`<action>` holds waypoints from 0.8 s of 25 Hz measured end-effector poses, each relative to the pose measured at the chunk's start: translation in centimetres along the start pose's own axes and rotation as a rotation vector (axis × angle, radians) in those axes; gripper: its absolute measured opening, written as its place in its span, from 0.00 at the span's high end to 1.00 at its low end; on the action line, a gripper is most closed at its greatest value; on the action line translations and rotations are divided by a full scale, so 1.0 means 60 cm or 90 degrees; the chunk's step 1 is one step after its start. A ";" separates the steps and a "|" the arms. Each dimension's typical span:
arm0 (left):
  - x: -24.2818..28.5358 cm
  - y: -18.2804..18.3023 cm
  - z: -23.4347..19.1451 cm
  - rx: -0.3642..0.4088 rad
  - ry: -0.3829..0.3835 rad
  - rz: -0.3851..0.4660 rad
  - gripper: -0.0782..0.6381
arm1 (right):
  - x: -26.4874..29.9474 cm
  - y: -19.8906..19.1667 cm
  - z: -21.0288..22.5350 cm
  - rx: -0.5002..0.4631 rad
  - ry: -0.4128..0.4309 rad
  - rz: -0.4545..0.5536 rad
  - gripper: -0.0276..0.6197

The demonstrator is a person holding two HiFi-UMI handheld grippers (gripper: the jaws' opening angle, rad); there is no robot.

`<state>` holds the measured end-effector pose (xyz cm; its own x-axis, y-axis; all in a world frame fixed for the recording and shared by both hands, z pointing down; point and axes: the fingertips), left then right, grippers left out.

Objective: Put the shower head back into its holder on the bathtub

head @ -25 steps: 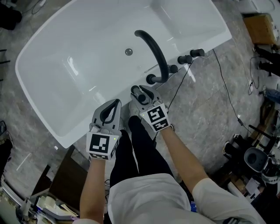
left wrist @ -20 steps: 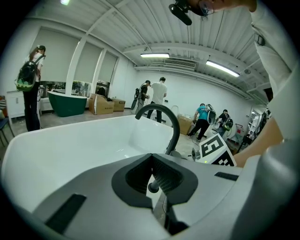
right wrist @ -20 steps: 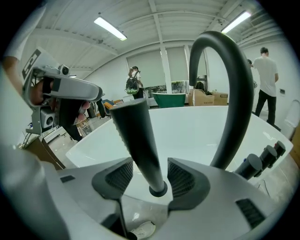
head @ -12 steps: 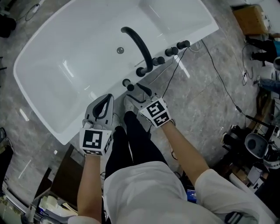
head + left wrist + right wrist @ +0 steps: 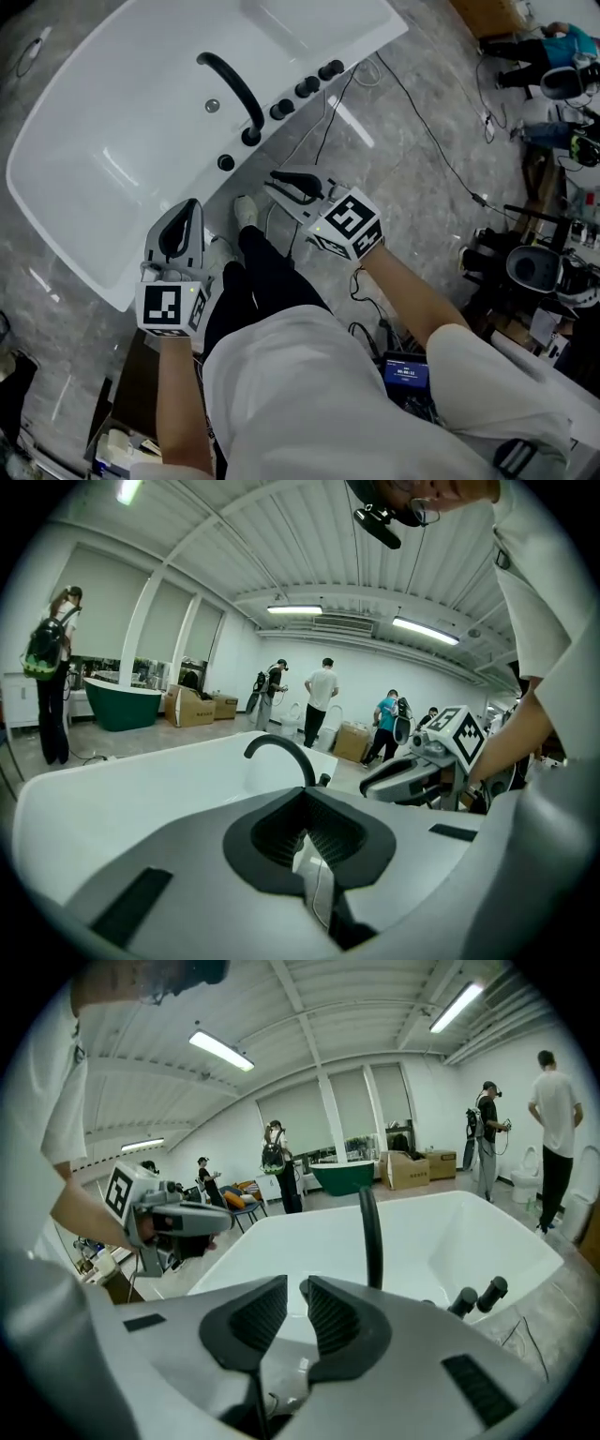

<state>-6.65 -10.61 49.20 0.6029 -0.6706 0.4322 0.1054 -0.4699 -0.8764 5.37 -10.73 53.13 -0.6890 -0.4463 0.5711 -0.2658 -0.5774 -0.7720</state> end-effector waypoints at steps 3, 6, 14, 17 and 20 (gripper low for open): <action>-0.011 0.025 0.024 0.018 -0.013 0.010 0.88 | -0.030 0.055 -0.021 0.010 0.015 0.048 0.87; -0.032 0.052 0.035 0.026 -0.016 0.025 0.88 | -0.048 0.101 -0.057 -0.007 0.036 0.071 0.89; -0.064 0.108 0.061 0.061 -0.004 0.054 0.88 | -0.106 0.202 -0.095 -0.015 0.037 0.177 0.90; -0.096 0.131 0.063 0.073 0.002 0.067 0.88 | -0.125 0.226 -0.112 0.000 0.021 0.216 0.91; -0.130 0.146 0.060 0.075 0.013 0.082 0.88 | -0.142 0.247 -0.129 0.009 0.009 0.253 0.92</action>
<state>-7.55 -7.43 37.40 0.6017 -0.7327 0.3181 0.1216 -0.3095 -0.9431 2.11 -10.17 34.66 -0.7458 -0.6274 0.2239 0.0327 -0.3702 -0.9284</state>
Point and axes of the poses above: the fingertips, and each gripper's own axes: x forward along the fingers, z to its right, y out of its top, and after that the axes turned 2 degrees about x, right-handed
